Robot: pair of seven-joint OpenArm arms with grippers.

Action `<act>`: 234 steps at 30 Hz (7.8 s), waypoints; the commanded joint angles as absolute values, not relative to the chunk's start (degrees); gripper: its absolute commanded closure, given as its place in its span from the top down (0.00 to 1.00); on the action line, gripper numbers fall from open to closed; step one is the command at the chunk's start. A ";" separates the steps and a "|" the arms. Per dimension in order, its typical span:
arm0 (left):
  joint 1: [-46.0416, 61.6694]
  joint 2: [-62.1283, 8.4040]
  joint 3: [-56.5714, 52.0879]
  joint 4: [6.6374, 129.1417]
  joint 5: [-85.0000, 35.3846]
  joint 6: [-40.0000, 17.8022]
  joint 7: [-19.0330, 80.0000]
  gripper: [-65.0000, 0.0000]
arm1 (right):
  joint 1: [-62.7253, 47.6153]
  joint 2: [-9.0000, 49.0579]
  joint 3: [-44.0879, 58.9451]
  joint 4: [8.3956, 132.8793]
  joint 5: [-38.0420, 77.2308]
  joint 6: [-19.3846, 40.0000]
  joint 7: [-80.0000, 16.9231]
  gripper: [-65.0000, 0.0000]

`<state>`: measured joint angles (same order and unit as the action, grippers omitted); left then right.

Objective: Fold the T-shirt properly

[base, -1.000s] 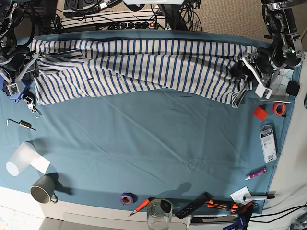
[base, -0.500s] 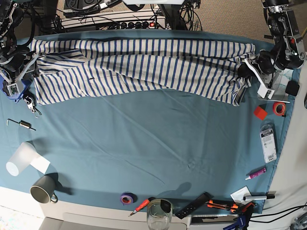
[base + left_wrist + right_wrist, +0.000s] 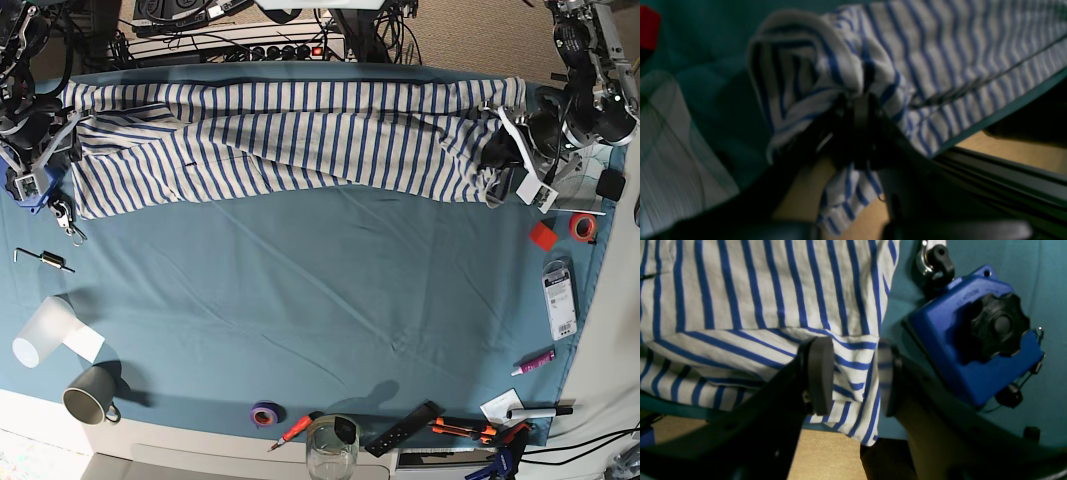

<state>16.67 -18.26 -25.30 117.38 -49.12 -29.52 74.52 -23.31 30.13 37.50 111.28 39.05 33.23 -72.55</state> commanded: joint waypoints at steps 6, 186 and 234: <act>16.60 -18.90 -25.63 118.78 -50.94 -31.33 75.05 0.00 | -22.98 31.27 38.17 112.07 39.40 33.15 -71.02 0.34; 16.82 8.56 26.83 109.86 8.34 -10.50 58.94 0.00 | -20.95 27.31 43.24 112.07 33.08 31.53 -70.67 0.44; 16.82 8.56 26.83 109.86 6.96 -10.50 58.94 0.00 | -12.91 27.27 39.75 78.67 55.99 37.08 -70.83 0.00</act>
